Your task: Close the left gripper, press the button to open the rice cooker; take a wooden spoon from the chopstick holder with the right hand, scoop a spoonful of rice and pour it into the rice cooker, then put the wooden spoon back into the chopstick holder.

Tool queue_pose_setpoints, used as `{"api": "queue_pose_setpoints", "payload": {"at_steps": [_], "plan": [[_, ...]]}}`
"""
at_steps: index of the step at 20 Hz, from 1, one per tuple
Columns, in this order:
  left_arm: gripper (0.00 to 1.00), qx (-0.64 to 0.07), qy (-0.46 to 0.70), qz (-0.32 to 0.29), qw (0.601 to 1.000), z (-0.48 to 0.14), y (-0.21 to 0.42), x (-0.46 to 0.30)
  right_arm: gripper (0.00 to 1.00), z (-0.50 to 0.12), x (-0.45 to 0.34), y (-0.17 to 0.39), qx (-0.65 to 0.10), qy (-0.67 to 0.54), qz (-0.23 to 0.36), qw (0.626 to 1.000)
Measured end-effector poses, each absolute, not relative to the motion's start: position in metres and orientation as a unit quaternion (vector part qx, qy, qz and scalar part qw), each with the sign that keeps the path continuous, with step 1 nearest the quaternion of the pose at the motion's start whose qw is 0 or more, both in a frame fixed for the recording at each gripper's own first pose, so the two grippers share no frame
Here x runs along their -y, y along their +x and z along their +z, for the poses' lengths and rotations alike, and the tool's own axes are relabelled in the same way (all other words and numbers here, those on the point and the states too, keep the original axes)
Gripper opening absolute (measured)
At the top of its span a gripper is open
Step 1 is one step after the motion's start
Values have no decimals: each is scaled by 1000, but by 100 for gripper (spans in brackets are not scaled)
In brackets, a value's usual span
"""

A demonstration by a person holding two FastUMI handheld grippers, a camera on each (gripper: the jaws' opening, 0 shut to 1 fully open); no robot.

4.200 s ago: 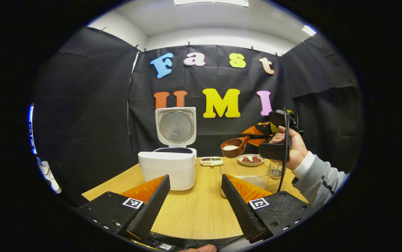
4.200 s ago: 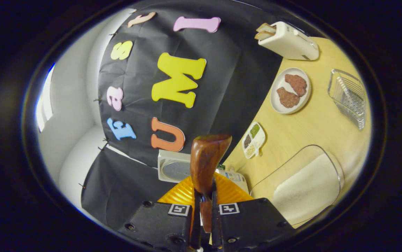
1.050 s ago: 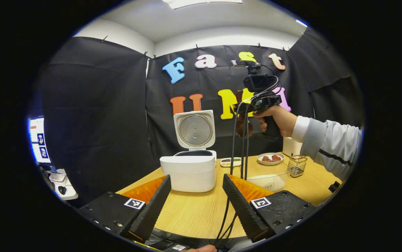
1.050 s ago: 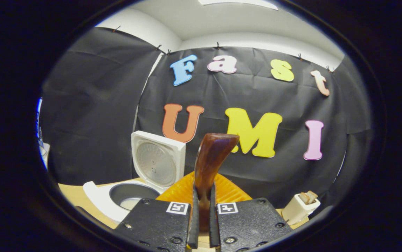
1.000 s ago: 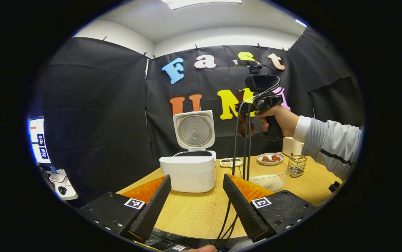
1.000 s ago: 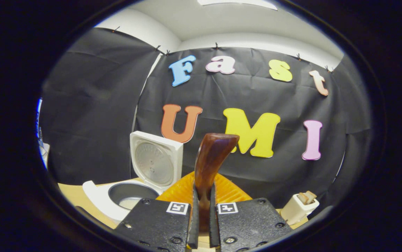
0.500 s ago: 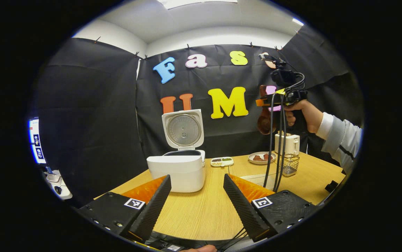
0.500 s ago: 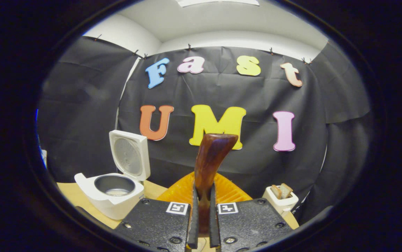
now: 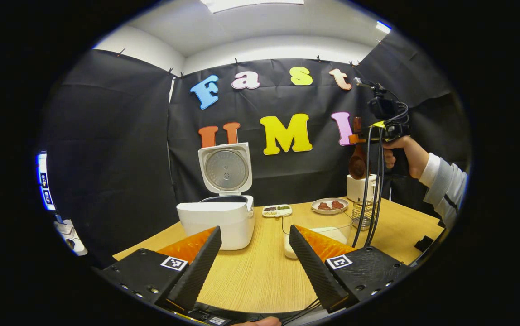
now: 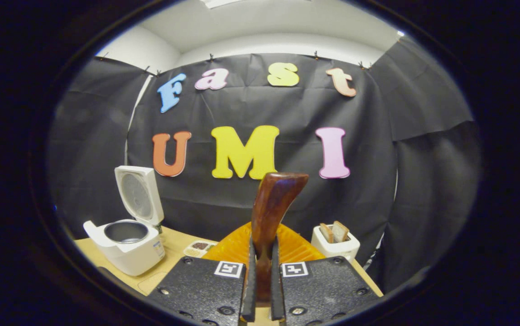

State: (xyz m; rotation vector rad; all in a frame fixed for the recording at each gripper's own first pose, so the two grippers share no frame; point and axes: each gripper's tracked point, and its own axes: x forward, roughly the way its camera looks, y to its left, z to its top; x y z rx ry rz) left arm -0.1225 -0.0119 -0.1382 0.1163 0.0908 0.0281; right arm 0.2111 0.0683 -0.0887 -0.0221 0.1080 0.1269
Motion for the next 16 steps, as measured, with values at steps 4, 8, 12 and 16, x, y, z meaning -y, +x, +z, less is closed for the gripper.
{"api": "queue_pose_setpoints", "payload": {"at_steps": [4,8,12,16], "plan": [[95,-42,57,14,997,-138,-120,15,18,-129,-48,220,-79,4,46,996],[95,-40,49,18,998,-143,-114,15,19,-160,-35,226,-76,3,34,997],[95,-43,42,25,998,-151,-107,12,19,-185,-21,230,-76,20,23,997],[96,-45,44,39,997,-158,-98,1,20,-212,-21,229,-92,48,45,994]]}}
